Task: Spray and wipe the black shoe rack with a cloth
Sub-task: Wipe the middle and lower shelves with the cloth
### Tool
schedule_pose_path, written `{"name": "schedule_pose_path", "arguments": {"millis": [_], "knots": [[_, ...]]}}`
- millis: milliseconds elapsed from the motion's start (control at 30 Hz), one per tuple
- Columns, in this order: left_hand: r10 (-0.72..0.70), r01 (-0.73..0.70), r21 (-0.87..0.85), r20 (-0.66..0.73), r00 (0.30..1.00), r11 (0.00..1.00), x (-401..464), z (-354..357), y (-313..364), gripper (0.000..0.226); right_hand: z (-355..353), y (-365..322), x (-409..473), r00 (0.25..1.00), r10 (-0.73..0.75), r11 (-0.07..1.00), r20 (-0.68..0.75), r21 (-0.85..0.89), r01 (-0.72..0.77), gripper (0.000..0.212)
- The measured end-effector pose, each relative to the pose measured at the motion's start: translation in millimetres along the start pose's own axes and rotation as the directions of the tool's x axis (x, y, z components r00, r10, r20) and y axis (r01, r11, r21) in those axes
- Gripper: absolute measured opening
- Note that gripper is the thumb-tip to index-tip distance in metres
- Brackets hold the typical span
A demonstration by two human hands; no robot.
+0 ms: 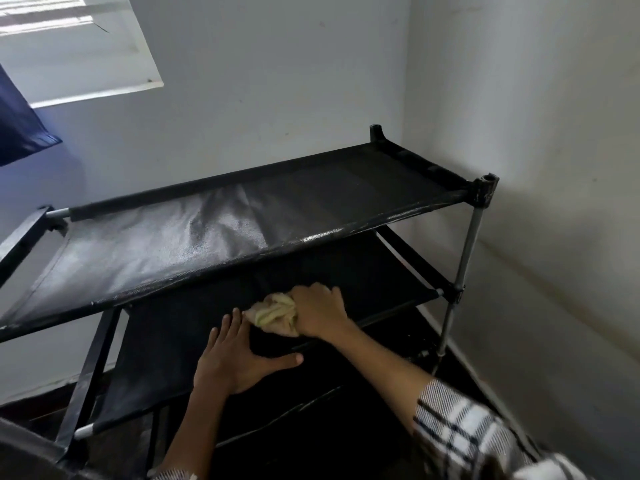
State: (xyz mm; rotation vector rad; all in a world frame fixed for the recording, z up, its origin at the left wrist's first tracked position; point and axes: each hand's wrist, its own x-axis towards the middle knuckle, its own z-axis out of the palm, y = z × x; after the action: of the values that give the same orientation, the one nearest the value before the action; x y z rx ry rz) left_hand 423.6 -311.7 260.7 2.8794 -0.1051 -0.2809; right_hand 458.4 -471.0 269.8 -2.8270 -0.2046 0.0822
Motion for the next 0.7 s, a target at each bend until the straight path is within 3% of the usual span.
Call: {"name": "schedule_pose_path", "arguments": {"millis": [100,200,300,400,500,633,700], "knots": [[-0.006,0.006,-0.004,-0.002,1.0,1.0,-2,-2,-2,0.153,-13,35,25,0.984,0.121,0.988,-0.132,-0.075,-0.132,0.025],[-0.006,0.006,-0.01,-0.008,1.0,1.0,-5,-2,-1,0.153,-31,100,27,0.918,0.297,0.927,-0.263,-0.152,-0.344,0.025],[-0.003,0.003,-0.016,-0.003,1.0,1.0,-4,-2,3,0.152,-33,123,21,0.895,0.396,0.887,-0.206,-0.164,-0.431,0.033],[-0.008,0.008,-0.014,-0.019,1.0,1.0,-3,0,0,0.154,-28,87,14,0.889,0.421,0.874,-0.18,-0.181,-0.45,0.046],[-0.014,0.014,0.0,-0.027,1.0,1.0,-1,1,0,0.155,-19,34,4,0.94,0.3,0.94,-0.164,-0.12,-0.321,0.052],[0.01,-0.012,-0.044,-0.039,0.999,0.999,-1,3,-1,0.145,11,-25,-7,0.991,-0.094,0.989,-0.097,-0.12,0.082,0.046],[0.021,-0.024,-0.055,-0.047,0.999,0.998,-1,2,-3,0.143,16,-22,3,0.992,-0.118,0.987,-0.049,-0.115,0.112,0.038]]}}
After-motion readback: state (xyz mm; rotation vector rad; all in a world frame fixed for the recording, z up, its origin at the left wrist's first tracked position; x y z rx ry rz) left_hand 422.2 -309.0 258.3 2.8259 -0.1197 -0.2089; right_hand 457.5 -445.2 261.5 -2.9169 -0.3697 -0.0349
